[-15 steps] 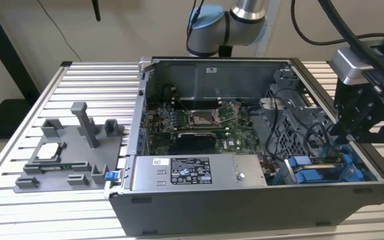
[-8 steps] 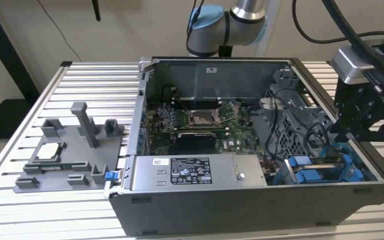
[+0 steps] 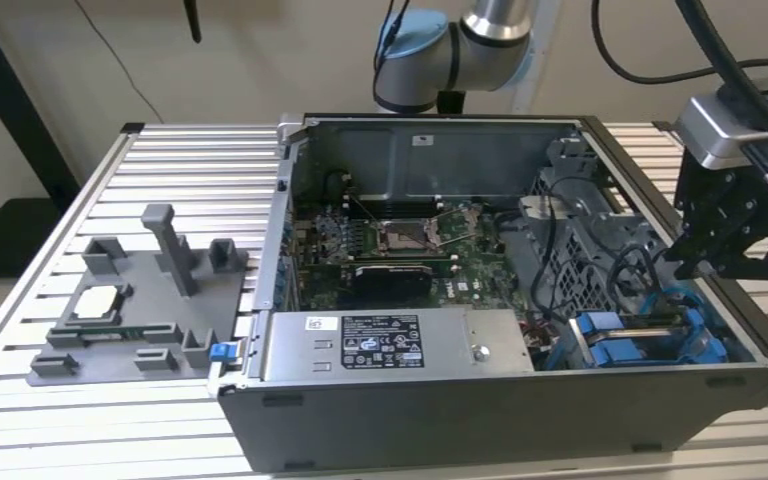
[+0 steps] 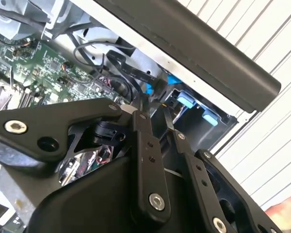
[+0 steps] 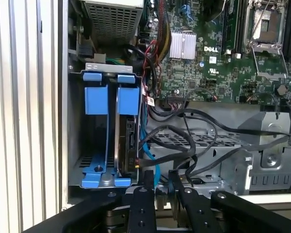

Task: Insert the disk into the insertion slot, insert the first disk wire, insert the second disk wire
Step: 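Insert the second disk wire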

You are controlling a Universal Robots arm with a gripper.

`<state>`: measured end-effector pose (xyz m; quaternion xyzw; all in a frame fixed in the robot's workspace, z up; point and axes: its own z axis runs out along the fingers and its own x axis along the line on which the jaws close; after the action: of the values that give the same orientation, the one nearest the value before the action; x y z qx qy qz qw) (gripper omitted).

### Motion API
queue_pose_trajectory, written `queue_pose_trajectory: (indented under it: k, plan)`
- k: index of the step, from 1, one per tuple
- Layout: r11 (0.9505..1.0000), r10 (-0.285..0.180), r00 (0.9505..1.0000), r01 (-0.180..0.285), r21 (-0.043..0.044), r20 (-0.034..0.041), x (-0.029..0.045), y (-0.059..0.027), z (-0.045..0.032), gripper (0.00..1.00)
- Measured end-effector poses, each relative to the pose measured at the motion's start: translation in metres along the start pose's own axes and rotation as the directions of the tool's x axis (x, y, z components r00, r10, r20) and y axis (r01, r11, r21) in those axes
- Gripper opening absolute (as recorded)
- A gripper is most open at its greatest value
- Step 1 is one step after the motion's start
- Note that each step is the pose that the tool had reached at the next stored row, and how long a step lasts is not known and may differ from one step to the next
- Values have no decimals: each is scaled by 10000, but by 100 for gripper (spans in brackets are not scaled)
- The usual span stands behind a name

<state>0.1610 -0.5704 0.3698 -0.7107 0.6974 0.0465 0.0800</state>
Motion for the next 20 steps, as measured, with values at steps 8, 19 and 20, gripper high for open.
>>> queue_pose_trajectory:
  k: [8,19,20]
  plan:
    - [9998,-183,9997,184,-30,149,4,-144,13,100]
    - [9996,-270,9995,271,-41,166,21,-205,72,100]
    - [9996,-271,9995,271,-41,166,21,-205,74,100]
